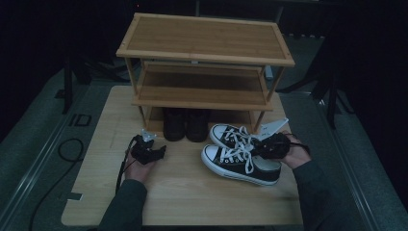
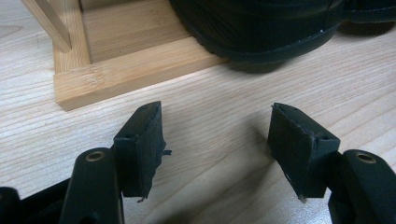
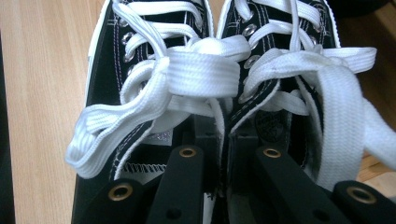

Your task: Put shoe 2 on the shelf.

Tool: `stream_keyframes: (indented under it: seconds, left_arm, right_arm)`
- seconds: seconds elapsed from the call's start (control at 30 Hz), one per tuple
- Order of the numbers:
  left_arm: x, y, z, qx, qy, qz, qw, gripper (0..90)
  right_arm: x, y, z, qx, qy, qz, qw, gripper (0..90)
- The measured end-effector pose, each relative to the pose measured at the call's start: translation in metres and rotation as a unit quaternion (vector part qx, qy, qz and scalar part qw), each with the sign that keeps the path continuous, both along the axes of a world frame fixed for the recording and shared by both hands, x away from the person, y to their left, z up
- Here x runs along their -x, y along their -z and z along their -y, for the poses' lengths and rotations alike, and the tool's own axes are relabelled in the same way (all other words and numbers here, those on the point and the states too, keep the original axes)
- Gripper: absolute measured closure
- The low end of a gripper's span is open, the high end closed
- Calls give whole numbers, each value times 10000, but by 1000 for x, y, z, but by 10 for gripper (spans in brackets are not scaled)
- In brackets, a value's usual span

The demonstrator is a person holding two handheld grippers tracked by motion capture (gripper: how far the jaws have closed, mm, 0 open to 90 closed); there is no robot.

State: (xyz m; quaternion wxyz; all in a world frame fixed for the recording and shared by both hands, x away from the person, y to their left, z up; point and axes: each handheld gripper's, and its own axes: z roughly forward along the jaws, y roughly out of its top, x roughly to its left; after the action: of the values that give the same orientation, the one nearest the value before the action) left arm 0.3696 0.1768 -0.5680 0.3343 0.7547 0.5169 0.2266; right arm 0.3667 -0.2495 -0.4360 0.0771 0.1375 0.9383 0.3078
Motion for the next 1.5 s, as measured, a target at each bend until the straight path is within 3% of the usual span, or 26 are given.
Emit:
stream_keyframes:
  seconds: [0.87,1.5]
  left_arm:
    - [0,0,0,-2,0,-4,10000,360]
    - [0,0,0,-2,-1,0,10000,360]
  right_arm:
    - [-2,-36,-28,117,-369,237,9990,860]
    - [-5,-64,-57,6,-706,302,9970,860]
